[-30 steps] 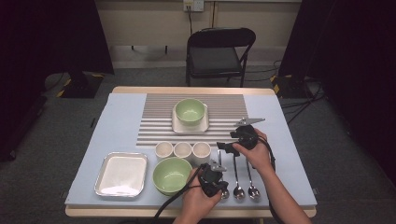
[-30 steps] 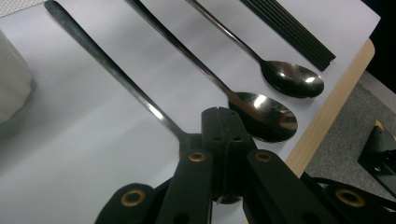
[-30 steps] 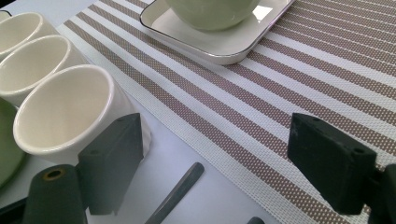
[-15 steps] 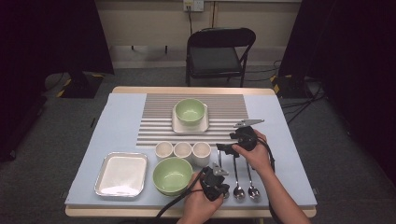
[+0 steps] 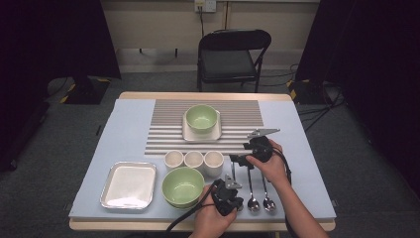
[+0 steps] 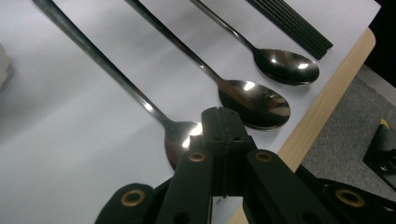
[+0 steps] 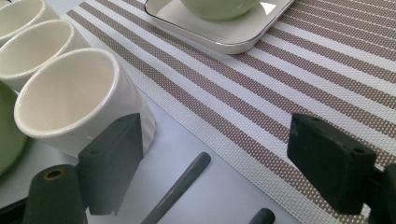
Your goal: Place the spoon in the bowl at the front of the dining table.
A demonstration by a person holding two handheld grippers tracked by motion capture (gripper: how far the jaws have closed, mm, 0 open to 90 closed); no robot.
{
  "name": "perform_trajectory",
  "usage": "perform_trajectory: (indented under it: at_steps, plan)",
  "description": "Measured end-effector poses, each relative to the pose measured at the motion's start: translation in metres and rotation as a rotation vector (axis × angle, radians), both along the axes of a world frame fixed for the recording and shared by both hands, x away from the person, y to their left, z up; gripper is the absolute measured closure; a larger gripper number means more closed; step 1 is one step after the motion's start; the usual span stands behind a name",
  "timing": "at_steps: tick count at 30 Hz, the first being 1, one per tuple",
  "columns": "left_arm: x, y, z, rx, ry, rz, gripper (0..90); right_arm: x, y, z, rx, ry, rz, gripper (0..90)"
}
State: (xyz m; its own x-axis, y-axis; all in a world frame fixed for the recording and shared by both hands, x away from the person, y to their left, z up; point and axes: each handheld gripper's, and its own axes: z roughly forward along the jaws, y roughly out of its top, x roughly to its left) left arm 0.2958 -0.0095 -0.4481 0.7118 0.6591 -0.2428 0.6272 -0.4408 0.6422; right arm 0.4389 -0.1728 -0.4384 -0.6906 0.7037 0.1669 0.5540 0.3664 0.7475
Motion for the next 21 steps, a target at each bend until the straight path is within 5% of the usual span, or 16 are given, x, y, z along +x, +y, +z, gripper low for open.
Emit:
perform_trajectory:
  at_steps: [21]
  plan:
    - [-0.004,-0.0015,-0.0056,-0.003,0.011,0.0,90.0,-0.0054,0.0008,-0.0058,-0.001,0.001,0.008,17.4]
